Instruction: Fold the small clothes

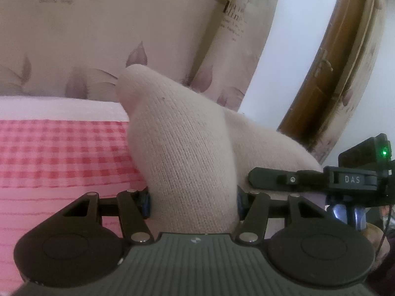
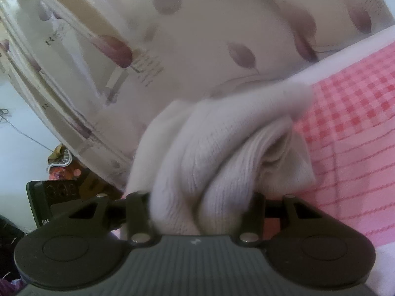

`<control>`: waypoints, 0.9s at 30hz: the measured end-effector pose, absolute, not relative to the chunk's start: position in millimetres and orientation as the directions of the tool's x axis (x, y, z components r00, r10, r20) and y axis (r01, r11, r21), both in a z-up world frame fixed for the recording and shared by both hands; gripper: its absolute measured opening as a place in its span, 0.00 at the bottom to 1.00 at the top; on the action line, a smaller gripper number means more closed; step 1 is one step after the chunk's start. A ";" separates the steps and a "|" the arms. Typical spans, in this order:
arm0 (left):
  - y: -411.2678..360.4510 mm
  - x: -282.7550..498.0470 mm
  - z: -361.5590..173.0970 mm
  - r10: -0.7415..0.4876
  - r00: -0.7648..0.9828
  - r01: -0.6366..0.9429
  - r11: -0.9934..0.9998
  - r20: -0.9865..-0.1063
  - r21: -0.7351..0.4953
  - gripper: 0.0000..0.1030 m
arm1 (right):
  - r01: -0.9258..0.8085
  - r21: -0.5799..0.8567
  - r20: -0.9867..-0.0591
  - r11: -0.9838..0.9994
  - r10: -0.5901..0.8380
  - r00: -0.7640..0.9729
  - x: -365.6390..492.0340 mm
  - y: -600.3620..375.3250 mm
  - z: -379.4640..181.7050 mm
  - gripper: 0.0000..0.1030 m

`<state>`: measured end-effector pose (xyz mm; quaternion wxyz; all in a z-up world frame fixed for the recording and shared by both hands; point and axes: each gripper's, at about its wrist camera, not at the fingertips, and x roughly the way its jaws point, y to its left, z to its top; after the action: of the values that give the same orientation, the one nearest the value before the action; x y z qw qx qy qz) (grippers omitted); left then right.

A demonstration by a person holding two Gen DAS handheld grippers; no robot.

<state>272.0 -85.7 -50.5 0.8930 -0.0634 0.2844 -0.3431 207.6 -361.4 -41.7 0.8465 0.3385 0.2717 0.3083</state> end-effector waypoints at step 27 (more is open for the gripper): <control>-1.6 153.5 -9.5 -0.544 0.721 0.508 0.836 -0.430 -0.206 0.55 | -0.411 0.735 -0.208 0.540 0.755 0.621 120.5 -272.2 -0.4 0.46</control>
<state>153.5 -1.6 -9.5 0.9269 -0.0368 0.2431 -0.2837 120.5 -272.2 -0.4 0.8378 0.3298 0.2613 0.3480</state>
